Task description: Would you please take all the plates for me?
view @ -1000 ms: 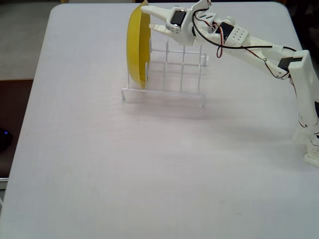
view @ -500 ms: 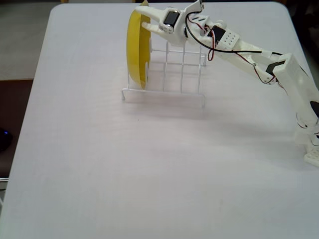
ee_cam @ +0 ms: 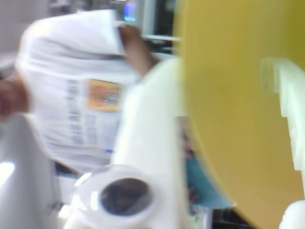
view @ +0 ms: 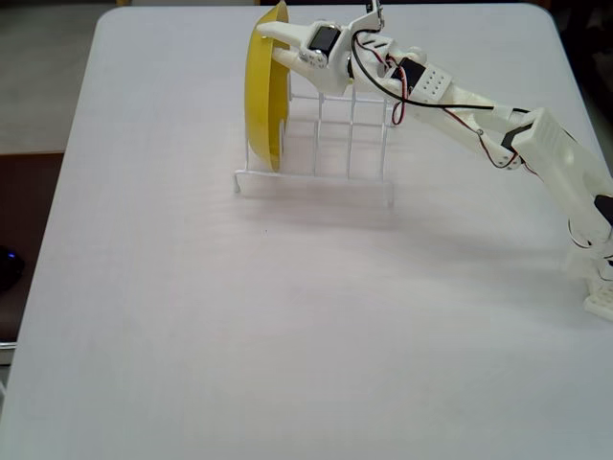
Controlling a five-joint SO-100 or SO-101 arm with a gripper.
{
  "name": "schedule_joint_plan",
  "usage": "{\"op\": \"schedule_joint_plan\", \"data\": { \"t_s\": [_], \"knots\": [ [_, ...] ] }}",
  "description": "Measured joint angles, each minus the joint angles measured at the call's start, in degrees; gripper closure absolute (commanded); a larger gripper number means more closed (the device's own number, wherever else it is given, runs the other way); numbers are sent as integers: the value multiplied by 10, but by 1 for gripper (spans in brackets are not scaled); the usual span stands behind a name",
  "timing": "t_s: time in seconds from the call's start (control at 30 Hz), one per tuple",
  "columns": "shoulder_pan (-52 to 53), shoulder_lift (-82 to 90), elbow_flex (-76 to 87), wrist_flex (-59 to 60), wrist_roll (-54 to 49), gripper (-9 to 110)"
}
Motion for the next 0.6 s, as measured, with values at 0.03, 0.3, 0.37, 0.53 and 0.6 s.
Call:
{"op": "schedule_joint_plan", "data": {
  "t_s": [0.03, 0.3, 0.37, 0.53, 0.6],
  "knots": [
    [0, 0, -5, 0, 2, 102],
    [1, 4, -74, 112, -54, 102],
    [2, 22, -78, 151, -82, 102],
    [4, 99, -25, 198, -155, 102],
    [4, 158, 41, 196, -183, 102]
  ]
}}
